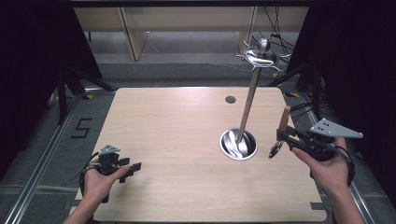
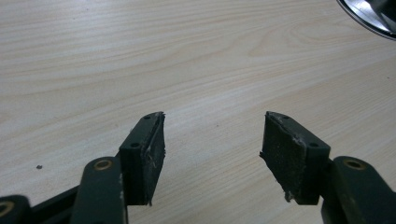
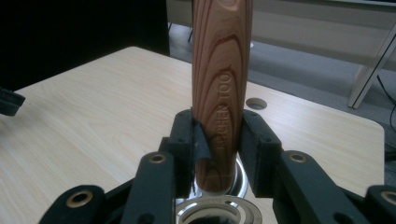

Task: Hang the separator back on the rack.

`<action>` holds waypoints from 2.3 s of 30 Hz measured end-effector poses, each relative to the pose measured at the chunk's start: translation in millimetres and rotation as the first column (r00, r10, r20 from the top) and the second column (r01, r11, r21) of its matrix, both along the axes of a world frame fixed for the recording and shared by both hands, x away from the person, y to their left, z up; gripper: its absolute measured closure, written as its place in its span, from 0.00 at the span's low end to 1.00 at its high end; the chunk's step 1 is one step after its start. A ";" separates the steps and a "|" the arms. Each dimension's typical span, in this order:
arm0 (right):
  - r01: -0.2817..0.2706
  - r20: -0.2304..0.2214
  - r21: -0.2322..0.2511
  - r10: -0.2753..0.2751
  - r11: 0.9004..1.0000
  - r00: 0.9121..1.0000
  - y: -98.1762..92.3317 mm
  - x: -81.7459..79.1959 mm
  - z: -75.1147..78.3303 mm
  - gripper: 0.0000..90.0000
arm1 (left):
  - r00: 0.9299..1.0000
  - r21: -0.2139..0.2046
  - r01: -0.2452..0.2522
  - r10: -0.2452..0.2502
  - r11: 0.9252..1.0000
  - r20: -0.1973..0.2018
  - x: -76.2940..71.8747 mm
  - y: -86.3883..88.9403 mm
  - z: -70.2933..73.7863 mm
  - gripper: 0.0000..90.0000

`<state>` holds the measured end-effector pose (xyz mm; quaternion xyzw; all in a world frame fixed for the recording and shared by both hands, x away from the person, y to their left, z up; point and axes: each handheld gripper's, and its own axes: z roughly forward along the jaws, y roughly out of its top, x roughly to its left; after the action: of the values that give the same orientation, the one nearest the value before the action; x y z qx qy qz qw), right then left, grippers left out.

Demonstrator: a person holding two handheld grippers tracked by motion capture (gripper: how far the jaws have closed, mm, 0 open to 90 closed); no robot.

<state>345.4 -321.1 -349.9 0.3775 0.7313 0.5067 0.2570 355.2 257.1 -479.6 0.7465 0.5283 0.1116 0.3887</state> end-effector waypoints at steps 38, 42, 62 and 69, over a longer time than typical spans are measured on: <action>0.003 0.090 0.043 -0.007 0.999 0.996 9.0 6.0 24.6 0.76 | 1.000 -0.001 0.006 -0.006 1.000 0.008 0.3 2.0 0.0 0.43; 0.007 0.067 0.053 -0.011 0.999 0.998 10.8 4.7 27.3 0.76 | 1.000 -0.005 -0.002 0.002 1.000 0.014 0.1 1.6 0.1 0.43; 0.001 0.082 0.060 -0.006 0.998 0.997 14.7 7.5 34.9 0.76 | 1.000 -0.001 -0.005 0.005 1.000 0.015 0.3 2.0 0.1 0.43; 0.009 0.104 0.060 -0.015 0.998 0.994 16.1 8.7 40.3 0.76 | 1.000 -0.004 -0.002 0.003 1.000 0.015 0.0 2.1 0.8 0.43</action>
<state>354.0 -305.0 -309.7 0.3623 0.6991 0.5458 0.2866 355.2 259.2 -478.7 0.7442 0.5265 0.1168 0.3942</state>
